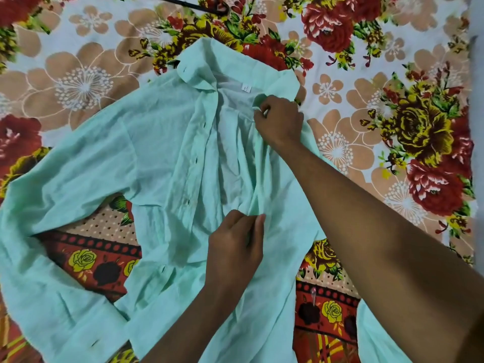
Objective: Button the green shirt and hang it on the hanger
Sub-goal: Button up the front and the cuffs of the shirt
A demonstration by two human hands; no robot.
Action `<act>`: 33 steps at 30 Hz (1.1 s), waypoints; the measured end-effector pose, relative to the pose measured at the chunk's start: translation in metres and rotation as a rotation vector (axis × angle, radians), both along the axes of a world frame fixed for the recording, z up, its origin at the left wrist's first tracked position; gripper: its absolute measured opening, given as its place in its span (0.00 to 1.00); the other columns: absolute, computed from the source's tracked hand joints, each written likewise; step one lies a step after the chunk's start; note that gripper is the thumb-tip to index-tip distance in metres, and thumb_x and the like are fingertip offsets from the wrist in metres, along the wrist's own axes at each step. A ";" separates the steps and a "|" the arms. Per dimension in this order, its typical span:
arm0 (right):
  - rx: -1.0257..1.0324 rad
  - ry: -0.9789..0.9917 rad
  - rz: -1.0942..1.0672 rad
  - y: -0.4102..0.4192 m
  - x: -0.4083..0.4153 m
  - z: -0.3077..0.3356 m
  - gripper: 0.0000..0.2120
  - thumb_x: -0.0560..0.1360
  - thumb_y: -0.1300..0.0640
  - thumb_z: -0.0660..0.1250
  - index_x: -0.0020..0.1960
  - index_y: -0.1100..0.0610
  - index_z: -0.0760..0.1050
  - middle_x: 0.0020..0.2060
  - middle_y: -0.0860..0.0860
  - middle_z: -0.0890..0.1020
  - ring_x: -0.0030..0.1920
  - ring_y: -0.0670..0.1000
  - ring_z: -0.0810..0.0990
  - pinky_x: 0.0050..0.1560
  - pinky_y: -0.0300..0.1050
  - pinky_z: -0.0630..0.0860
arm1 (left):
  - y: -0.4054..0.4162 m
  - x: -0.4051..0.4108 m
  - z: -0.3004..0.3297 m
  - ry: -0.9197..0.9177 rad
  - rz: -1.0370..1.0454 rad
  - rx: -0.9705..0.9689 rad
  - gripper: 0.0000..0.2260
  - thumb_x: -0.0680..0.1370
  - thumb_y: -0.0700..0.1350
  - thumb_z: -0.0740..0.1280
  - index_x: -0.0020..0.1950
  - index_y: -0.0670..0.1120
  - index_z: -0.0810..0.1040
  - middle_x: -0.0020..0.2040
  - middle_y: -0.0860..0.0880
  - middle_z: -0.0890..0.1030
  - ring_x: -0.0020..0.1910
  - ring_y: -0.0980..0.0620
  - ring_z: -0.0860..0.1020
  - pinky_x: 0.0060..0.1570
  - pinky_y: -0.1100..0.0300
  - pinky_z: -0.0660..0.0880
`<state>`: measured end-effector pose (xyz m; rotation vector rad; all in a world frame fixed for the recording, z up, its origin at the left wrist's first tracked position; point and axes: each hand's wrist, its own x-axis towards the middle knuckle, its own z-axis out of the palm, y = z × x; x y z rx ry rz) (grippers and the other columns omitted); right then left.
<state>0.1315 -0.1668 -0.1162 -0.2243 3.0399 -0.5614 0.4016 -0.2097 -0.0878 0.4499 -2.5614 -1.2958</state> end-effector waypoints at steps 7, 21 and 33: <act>-0.471 0.200 -0.113 0.005 0.000 0.000 0.10 0.80 0.52 0.68 0.49 0.59 0.79 0.45 0.55 0.81 0.45 0.53 0.77 0.47 0.48 0.74 | -0.001 0.023 0.008 -0.044 0.309 0.235 0.17 0.82 0.42 0.69 0.71 0.46 0.78 0.35 0.53 0.74 0.32 0.55 0.74 0.37 0.66 0.72; -0.308 0.017 0.073 0.005 -0.021 -0.030 0.19 0.79 0.44 0.60 0.43 0.55 0.83 0.39 0.55 0.83 0.44 0.57 0.82 0.43 0.47 0.71 | -0.010 0.011 0.013 -0.191 0.195 0.694 0.12 0.84 0.41 0.67 0.44 0.44 0.66 0.32 0.55 0.70 0.29 0.55 0.67 0.30 0.58 0.73; -0.088 -0.102 0.230 0.024 -0.010 -0.016 0.42 0.74 0.31 0.65 0.83 0.46 0.58 0.78 0.55 0.66 0.79 0.58 0.64 0.73 0.62 0.65 | -0.035 0.015 -0.006 -0.386 0.353 0.453 0.12 0.84 0.47 0.64 0.43 0.45 0.77 0.35 0.45 0.77 0.34 0.51 0.75 0.36 0.49 0.72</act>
